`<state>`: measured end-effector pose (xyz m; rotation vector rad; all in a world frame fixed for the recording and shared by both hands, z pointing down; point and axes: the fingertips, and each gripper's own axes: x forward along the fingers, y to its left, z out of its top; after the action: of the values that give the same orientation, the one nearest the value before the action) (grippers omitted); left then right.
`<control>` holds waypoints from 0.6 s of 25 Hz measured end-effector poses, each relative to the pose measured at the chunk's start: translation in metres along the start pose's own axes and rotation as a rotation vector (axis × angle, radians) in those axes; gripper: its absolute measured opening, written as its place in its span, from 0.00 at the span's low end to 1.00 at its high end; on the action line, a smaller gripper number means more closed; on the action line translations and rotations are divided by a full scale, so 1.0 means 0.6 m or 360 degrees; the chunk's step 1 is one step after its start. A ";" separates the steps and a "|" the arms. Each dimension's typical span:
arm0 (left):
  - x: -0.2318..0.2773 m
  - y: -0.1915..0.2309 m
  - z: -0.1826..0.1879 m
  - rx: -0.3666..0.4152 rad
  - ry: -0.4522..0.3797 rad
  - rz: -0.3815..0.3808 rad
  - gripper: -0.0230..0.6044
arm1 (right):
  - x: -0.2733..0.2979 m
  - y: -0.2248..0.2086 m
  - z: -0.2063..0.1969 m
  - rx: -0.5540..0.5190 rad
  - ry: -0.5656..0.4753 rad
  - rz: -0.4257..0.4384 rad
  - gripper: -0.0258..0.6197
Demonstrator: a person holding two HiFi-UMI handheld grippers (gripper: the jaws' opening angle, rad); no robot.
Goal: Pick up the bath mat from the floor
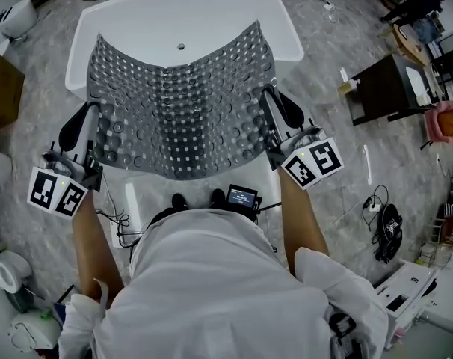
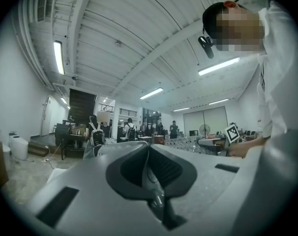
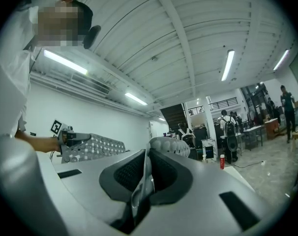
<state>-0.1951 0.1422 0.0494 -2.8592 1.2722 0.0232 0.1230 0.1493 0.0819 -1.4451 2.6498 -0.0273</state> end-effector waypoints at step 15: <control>0.000 0.005 0.008 -0.0009 -0.0004 -0.0005 0.06 | -0.004 0.007 0.004 -0.0021 -0.0024 -0.0029 0.11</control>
<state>-0.1974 0.1401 0.0447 -2.8651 1.2694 0.0303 0.1212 0.1540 0.0793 -1.4676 2.6296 -0.0009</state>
